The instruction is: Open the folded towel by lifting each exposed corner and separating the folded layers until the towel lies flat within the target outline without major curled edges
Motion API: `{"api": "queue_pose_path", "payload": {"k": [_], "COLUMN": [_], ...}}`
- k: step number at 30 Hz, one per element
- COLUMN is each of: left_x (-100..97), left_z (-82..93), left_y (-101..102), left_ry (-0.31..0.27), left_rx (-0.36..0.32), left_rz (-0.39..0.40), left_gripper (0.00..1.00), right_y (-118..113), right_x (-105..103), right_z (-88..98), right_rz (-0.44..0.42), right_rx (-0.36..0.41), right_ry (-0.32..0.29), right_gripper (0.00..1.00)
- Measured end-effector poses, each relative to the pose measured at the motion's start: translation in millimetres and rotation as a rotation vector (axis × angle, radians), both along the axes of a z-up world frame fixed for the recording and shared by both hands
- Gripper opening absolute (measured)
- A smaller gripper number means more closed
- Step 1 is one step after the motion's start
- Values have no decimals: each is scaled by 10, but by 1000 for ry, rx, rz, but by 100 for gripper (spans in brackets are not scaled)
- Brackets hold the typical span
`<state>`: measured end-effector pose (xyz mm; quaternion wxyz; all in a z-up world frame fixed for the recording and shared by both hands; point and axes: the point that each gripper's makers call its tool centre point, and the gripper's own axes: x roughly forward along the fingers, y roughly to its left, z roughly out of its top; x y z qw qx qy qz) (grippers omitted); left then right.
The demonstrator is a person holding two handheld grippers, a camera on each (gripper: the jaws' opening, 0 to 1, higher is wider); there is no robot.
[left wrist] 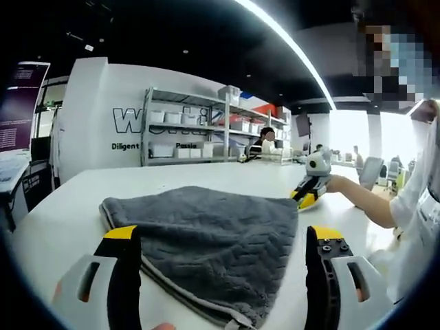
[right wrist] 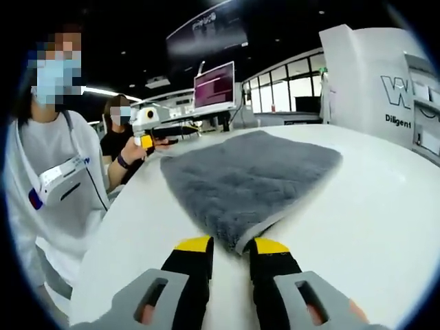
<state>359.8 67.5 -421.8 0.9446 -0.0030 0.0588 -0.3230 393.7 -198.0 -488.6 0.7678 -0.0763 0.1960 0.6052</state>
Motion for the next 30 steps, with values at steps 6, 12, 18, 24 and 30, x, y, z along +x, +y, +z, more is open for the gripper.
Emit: {"api": "queue_pose_path", "payload": {"k": [6,12,18,24,30], "left_x": [-36,-43,-90,-89,-117], "left_z": [40,45,-20,-17,-20], "left_y": [25,33,-152,-164,-159], "left_ry": [-4,2,21,0,-8], "left_rx": [-33,-54,-45,-9,-1], "left_rz": [13,33,-6,0,1], "left_gripper": [99,98,98,98,98], "right_y": [-32,-155,-358,-556,-762], "right_x": [72,291,637,919,1217], "right_z": [28,46,68,100,155], "right_rz": [-30,-133,-283,-358,-460], "right_rx": [54,53,-5,-66,-116], "right_ry": [44,-26,-176,-202,-213], "right_gripper": [2,1,1,1,1]}}
